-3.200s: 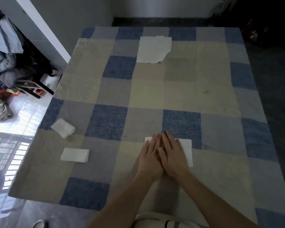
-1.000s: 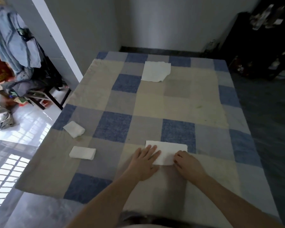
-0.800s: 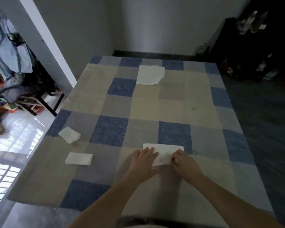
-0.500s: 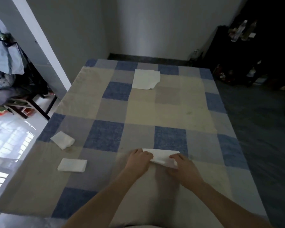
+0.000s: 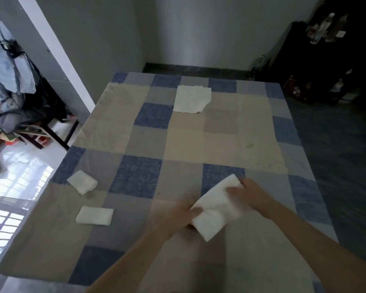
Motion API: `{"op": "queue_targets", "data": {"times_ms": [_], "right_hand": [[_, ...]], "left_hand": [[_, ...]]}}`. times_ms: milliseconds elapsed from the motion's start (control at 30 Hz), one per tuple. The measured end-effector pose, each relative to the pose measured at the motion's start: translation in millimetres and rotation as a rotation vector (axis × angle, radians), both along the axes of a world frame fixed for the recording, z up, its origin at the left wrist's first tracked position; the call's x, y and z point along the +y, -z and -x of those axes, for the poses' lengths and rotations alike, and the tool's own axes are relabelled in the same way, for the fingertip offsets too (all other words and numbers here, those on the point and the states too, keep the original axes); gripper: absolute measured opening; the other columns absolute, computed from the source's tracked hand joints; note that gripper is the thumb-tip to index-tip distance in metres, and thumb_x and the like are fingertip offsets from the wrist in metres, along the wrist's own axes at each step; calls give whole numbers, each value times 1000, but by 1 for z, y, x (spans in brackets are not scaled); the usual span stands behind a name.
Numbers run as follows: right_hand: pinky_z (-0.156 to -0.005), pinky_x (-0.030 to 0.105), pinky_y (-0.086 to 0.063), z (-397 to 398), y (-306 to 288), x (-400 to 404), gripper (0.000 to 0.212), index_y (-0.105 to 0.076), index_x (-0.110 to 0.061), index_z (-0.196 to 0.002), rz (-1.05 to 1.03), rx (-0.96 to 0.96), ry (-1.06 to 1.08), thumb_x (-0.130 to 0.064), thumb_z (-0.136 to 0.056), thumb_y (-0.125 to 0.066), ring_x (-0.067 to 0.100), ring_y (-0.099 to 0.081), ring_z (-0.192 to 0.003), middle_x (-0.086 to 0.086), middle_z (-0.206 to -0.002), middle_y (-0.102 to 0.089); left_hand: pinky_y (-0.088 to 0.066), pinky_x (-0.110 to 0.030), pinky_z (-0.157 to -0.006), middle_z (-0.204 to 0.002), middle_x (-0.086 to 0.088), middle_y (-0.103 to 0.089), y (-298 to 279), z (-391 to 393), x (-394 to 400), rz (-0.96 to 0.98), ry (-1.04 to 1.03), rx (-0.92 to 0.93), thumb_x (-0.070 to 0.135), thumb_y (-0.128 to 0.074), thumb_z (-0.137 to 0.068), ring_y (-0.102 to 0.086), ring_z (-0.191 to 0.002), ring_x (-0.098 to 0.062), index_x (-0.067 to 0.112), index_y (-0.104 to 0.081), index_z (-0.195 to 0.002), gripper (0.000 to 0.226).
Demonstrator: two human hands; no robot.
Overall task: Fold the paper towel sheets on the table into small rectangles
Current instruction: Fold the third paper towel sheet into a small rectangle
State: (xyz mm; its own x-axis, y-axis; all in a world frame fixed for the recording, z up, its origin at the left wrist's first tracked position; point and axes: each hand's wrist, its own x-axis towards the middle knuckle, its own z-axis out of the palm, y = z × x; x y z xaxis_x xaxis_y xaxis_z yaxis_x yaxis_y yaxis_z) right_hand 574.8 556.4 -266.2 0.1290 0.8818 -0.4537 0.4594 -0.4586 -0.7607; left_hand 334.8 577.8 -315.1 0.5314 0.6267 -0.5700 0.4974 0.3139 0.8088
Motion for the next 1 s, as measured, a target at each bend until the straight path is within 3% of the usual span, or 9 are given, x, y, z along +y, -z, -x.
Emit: {"op": "queue_targets", "data": {"times_ms": [67,233,333,467,600,700,767,867,1000], "right_hand": [[-57,21,-33,-4,13,23,25,-48,-19,-75,62,-184,-136,-32,-91,-62,9,-49,-66,-4,-74,-49],[-54,24,-28,-1,48,60,25,-48,-17,-71,119,-363,-369,-28,-88,-63,10,-44,-63,-3,-71,-45],[-51,25,-22,6,59,70,38,-34,-19,-61,90,-344,-435,-19,-88,-61,11,-34,-54,-1,-63,-35],[-53,27,-26,8,69,80,37,-37,-20,-61,66,-339,-450,-18,-89,-60,12,-37,-55,-1,-63,-40],[-52,27,-25,3,76,86,37,-38,-20,-60,61,-321,-468,-21,-89,-60,12,-34,-52,-2,-60,-37],[-52,27,-25,-3,79,85,23,-50,-12,-72,54,-303,-487,-23,-89,-60,13,-35,-54,0,-64,-40],[-52,27,-24,-5,80,84,20,-56,-7,-79,47,-287,-479,-24,-89,-61,15,-35,-57,4,-67,-41],[-53,26,-25,-5,82,81,20,-57,-6,-82,28,-266,-444,-23,-89,-63,15,-37,-59,4,-69,-44],[-51,20,-26,-6,83,78,13,-58,-13,-83,20,-232,-413,-22,-88,-63,7,-37,-55,-5,-64,-43]], "left_hand": [[-55,-26,-81,-110,-1,-69,8,-5,-15,53,-81,46,27,-52,-98,-66,-92,-11,19,-61,-119,24],[-57,-32,-63,-70,0,-68,7,-9,-32,-65,69,365,36,-42,-100,-64,-55,-11,11,-63,-95,32],[-50,-37,-77,-93,-6,-68,12,0,-21,-492,351,690,54,-33,-97,-66,-86,-27,19,-62,-90,46],[-49,-40,-76,-99,0,-60,26,-4,-1,-908,469,504,37,-33,-96,-58,-95,-25,22,-51,-92,24],[-41,-38,-107,-134,-3,-51,53,-20,25,-1301,912,224,21,-38,-90,-47,-125,-22,15,-56,-123,38],[-18,-40,-119,-151,-6,-39,62,-35,50,-1293,1099,88,28,-44,-95,-25,-144,-25,8,-50,-136,46],[-6,-41,-120,-158,-3,-24,70,-37,61,-1274,1201,133,39,-41,-98,-10,-149,-22,14,-31,-149,58],[-5,-42,-121,-162,-1,-11,80,-34,67,-1266,1205,177,45,-33,-102,4,-149,-19,22,-13,-154,61],[-7,-41,-120,-160,-3,-20,80,-30,58,-1350,1187,130,43,-31,-103,-4,-149,-23,20,-16,-153,57]]}}
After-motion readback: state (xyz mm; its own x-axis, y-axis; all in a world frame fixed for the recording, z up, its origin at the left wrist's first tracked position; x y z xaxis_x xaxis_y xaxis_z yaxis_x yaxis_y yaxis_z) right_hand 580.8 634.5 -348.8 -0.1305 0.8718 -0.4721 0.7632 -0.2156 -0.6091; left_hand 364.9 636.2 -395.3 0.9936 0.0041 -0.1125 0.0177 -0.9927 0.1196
